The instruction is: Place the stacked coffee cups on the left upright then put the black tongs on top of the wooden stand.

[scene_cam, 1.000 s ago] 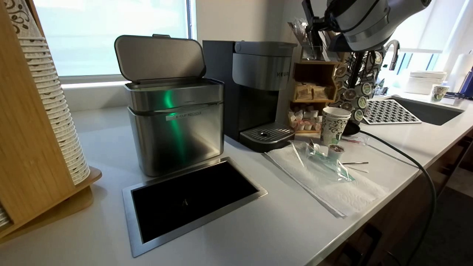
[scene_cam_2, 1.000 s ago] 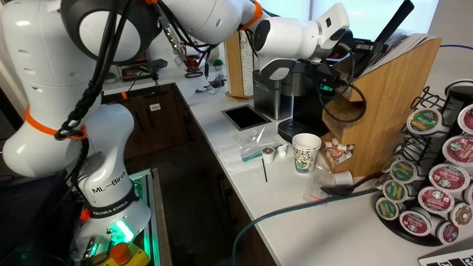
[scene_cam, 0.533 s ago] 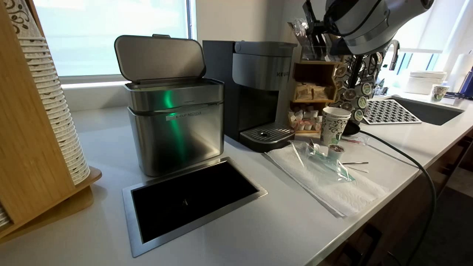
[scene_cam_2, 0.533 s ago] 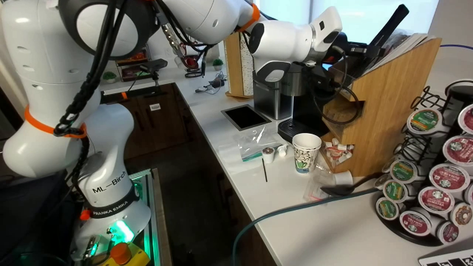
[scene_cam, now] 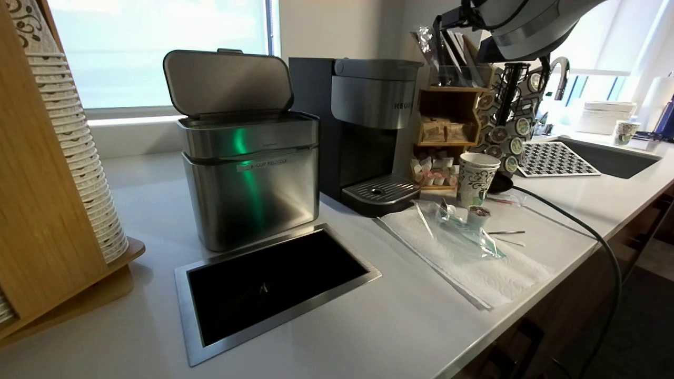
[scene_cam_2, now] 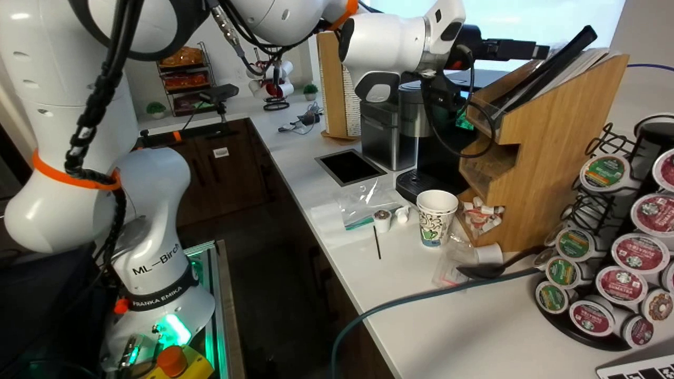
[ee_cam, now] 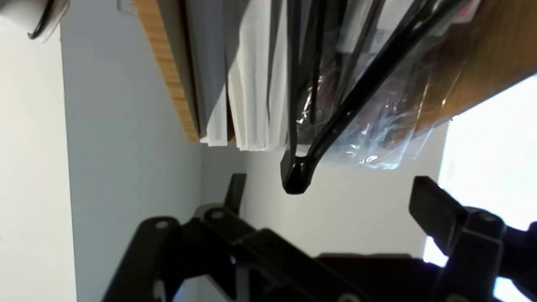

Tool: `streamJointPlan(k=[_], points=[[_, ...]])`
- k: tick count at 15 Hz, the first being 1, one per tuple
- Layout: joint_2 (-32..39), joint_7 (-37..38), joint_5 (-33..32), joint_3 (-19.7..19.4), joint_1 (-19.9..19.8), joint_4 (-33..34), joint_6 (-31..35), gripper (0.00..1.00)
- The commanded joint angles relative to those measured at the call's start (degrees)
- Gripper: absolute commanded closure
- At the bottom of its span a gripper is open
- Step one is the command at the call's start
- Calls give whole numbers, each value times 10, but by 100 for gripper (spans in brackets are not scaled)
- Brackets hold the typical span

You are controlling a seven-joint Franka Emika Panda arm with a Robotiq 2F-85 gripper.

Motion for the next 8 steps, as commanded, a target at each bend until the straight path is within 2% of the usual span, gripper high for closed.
streamJointPlan(k=[1, 3, 5, 7, 8], points=[[22, -13, 14, -4, 9, -3, 29, 0], [44, -9, 11, 6, 2, -6, 26, 0], [106, -49, 33, 3, -9, -37, -8, 0], [148, -26, 1, 25, -40, -57, -24, 0], [168, 3, -19, 41, -61, -65, -54, 0]])
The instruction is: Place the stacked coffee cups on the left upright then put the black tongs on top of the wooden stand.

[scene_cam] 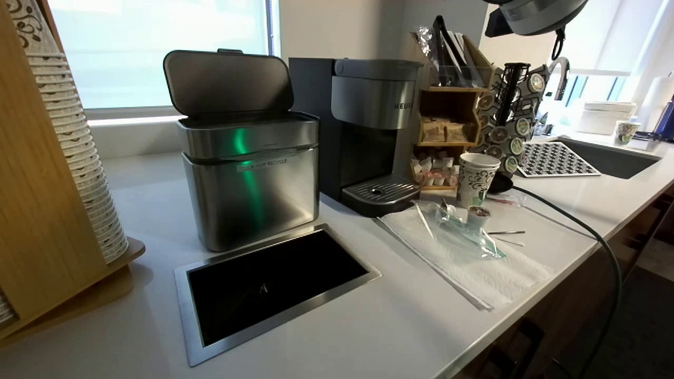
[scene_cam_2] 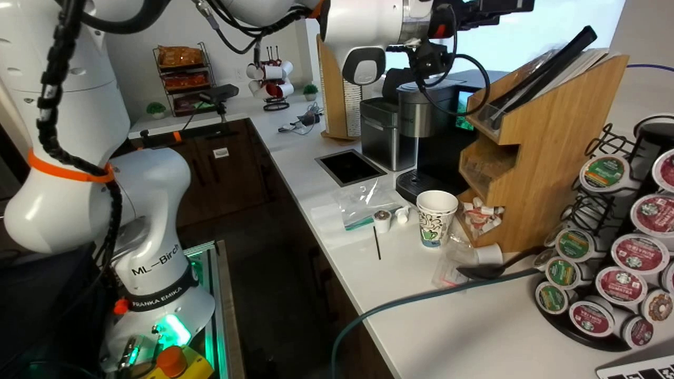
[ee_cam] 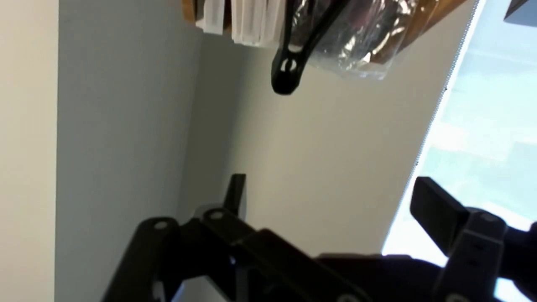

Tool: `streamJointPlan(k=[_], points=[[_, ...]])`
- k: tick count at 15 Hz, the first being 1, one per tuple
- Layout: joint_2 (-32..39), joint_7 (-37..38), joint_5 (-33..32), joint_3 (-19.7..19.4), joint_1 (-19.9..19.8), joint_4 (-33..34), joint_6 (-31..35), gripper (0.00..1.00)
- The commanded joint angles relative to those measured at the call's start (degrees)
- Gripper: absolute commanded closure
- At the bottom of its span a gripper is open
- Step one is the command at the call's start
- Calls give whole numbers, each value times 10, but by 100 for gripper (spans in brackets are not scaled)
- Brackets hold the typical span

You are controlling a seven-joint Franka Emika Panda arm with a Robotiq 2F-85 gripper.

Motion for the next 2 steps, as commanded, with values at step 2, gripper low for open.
streamJointPlan(k=[2], points=[[41, 8, -10, 20, -25, -15, -31, 0]])
